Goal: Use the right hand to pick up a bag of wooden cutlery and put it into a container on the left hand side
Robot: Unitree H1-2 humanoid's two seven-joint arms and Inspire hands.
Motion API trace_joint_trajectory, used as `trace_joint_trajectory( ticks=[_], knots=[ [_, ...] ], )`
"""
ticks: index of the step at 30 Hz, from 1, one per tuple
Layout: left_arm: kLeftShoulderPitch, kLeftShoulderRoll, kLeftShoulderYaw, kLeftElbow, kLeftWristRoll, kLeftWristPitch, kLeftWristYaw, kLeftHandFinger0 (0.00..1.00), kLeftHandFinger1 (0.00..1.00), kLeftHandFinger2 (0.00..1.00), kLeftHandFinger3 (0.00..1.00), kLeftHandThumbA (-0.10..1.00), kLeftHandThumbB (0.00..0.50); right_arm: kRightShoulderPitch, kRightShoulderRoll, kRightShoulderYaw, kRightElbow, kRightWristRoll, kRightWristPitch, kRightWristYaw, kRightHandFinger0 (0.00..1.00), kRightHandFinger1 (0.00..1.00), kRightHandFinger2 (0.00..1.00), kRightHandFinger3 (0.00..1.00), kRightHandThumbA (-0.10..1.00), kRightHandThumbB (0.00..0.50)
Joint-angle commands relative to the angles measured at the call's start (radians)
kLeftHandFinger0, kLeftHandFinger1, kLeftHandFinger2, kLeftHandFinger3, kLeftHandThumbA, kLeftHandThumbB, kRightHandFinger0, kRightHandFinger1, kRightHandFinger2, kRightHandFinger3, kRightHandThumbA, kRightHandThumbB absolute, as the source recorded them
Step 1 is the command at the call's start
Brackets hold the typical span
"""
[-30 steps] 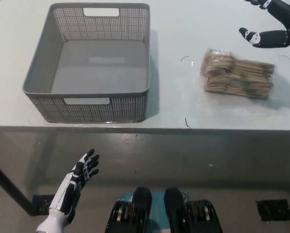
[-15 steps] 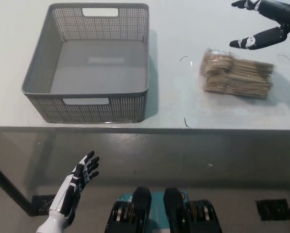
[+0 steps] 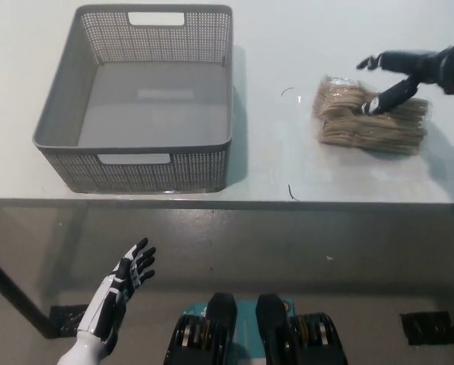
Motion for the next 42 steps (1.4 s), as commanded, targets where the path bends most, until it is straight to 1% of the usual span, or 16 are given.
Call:
trace_joint_trajectory(
  ticks=[1, 8, 16, 23, 25, 30, 32, 33, 34, 35, 36, 37, 38, 39, 40, 42],
  knots=[
    [0.0, 0.014, 0.003, -0.017, -0.003, -0.032, -0.01, 1.0, 1.0, 1.0, 1.0, 1.0, 0.036, -0.098, 0.005, 0.008, 0.066, -0.053, -0.06, -0.041, 1.0, 1.0, 1.0, 1.0, 0.7, 0.5],
    [-0.001, 0.019, 0.002, -0.015, -0.002, -0.038, -0.014, 1.0, 1.0, 1.0, 1.0, 1.0, 0.044, -0.128, 0.043, 0.013, 0.203, -0.061, -0.104, -0.065, 1.0, 1.0, 1.0, 1.0, 0.68, 0.5],
    [-0.003, 0.023, 0.003, -0.009, -0.004, -0.046, -0.021, 1.0, 1.0, 1.0, 1.0, 1.0, 0.083, -0.122, 0.073, 0.038, 0.3, -0.09, -0.128, -0.063, 1.0, 1.0, 1.0, 1.0, 0.67, 0.5],
    [-0.015, 0.028, 0.004, 0.002, -0.01, -0.053, -0.029, 1.0, 1.0, 1.0, 1.0, 1.0, 0.09, -0.105, 0.119, 0.022, 0.414, -0.058, -0.167, -0.033, 1.0, 1.0, 1.0, 1.0, 0.64, 0.5],
    [-0.017, 0.029, 0.003, 0.004, -0.008, -0.056, -0.031, 1.0, 1.0, 1.0, 1.0, 1.0, 0.089, -0.095, 0.132, 0.009, 0.441, -0.041, -0.179, -0.021, 1.0, 1.0, 1.0, 1.0, 0.59, 0.5],
    [-0.028, 0.03, 0.002, 0.01, -0.002, -0.06, -0.03, 1.0, 1.0, 1.0, 1.0, 1.0, 0.087, -0.095, 0.164, 0.036, 0.487, -0.071, -0.221, -0.024, 1.0, 1.0, 1.0, 1.0, 0.67, 0.5],
    [-0.03, 0.028, 0.003, 0.012, -0.004, -0.063, -0.031, 1.0, 1.0, 1.0, 1.0, 1.0, 0.089, -0.091, 0.174, 0.031, 0.501, -0.067, -0.229, -0.053, 1.0, 1.0, 1.0, 1.0, 0.58, 0.5],
    [-0.028, 0.027, 0.002, 0.009, -0.004, -0.06, -0.031, 1.0, 1.0, 1.0, 1.0, 1.0, 0.094, -0.08, 0.176, 0.026, 0.502, -0.068, -0.243, -0.113, 0.86, 0.98, 1.0, 1.0, 0.35, 0.412],
    [-0.026, 0.028, 0.001, 0.007, -0.003, -0.059, -0.031, 1.0, 1.0, 1.0, 1.0, 1.0, 0.096, -0.069, 0.177, 0.02, 0.5, -0.069, -0.246, -0.178, 0.7, 0.82, 0.97, 1.0, 0.32, 0.429],
    [-0.025, 0.027, 0.001, 0.004, -0.003, -0.056, -0.031, 1.0, 1.0, 1.0, 1.0, 1.0, 0.097, -0.061, 0.176, 0.017, 0.495, -0.071, -0.257, -0.23, 0.57, 0.7, 0.8, 0.88, 0.17, 0.378],
    [-0.028, 0.029, 0.002, 0.001, -0.002, -0.049, -0.03, 1.0, 1.0, 1.0, 1.0, 1.0, 0.099, -0.043, 0.172, 0.004, 0.479, -0.071, -0.28, -0.347, 0.29, 0.46, 0.56, 0.58, -0.09, 0.235],
    [-0.031, 0.028, 0.003, -0.002, -0.002, -0.041, -0.029, 1.0, 1.0, 1.0, 1.0, 1.0, 0.098, -0.032, 0.166, -0.008, 0.473, -0.067, -0.319, -0.438, 0.08, 0.31, 0.45, 0.41, -0.1, 0.205],
    [-0.033, 0.029, 0.003, 0.0, -0.003, -0.043, -0.03, 1.0, 1.0, 1.0, 1.0, 1.0, 0.096, -0.025, 0.164, -0.037, 0.468, -0.044, -0.331, -0.485, 0.02, 0.26, 0.51, 0.47, -0.1, 0.181],
    [-0.035, 0.03, 0.004, 0.001, -0.005, -0.044, -0.031, 1.0, 1.0, 1.0, 1.0, 1.0, 0.094, -0.025, 0.163, -0.047, 0.467, -0.036, -0.338, -0.498, 0.0, 0.35, 0.77, 0.67, -0.1, 0.133],
    [-0.039, 0.032, 0.004, 0.004, -0.002, -0.046, -0.03, 1.0, 1.0, 1.0, 1.0, 1.0, 0.102, -0.026, 0.159, -0.062, 0.456, -0.029, -0.351, -0.525, 0.03, 0.53, 0.85, 0.89, -0.1, 0.132],
    [-0.039, 0.032, 0.005, -0.002, -0.007, -0.04, -0.032, 1.0, 1.0, 1.0, 1.0, 1.0, 0.103, -0.024, 0.154, -0.079, 0.456, -0.022, -0.383, -0.565, 0.08, 0.58, 0.88, 0.95, -0.1, 0.124]
  ],
)
